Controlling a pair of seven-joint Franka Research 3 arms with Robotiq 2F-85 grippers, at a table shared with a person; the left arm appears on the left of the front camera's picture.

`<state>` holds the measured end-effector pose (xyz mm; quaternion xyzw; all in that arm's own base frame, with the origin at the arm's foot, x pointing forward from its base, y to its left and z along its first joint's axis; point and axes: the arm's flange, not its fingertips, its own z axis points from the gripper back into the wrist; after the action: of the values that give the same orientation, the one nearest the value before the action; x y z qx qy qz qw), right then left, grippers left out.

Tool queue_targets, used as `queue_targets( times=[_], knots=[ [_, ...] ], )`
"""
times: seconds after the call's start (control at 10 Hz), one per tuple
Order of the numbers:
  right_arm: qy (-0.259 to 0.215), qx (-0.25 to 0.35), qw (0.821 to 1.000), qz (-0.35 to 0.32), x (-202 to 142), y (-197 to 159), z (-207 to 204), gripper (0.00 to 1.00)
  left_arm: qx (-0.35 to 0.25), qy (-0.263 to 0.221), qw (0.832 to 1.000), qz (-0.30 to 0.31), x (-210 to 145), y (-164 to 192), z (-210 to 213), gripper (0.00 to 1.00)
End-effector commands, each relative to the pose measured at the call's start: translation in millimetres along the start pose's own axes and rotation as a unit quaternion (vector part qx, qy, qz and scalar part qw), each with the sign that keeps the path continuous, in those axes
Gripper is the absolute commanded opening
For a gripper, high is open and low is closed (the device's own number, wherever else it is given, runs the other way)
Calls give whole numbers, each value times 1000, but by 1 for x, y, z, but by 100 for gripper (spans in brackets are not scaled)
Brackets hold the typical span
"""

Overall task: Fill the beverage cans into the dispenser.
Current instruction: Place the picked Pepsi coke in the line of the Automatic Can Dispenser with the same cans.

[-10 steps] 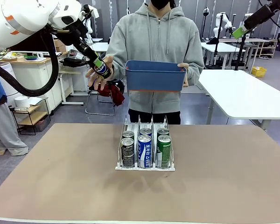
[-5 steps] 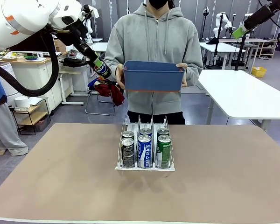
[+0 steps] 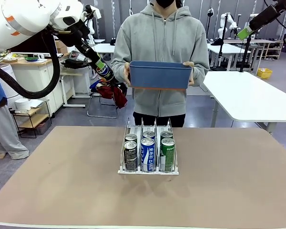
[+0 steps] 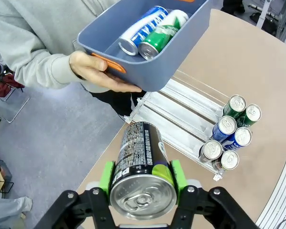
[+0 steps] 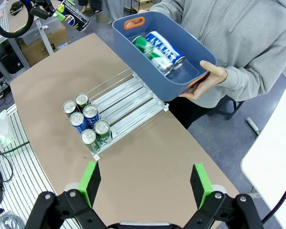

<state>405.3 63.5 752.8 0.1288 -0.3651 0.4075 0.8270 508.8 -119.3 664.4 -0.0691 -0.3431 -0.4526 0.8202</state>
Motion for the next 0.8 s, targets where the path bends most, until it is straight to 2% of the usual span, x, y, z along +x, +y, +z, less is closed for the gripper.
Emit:
queue_targets(
  times=[0.0, 0.6, 0.7],
  knots=[
    [1, 2, 1000, 1, 0, 1, 0, 100, 3, -1, 1000, 0, 0, 1, 2, 38],
    [1, 2, 1000, 1, 0, 1, 0, 100, 3, -1, 1000, 0, 0, 1, 2, 38],
    [1, 2, 1000, 1, 0, 1, 0, 100, 0, 0, 1000, 0, 0, 0, 0, 58]
  ],
)
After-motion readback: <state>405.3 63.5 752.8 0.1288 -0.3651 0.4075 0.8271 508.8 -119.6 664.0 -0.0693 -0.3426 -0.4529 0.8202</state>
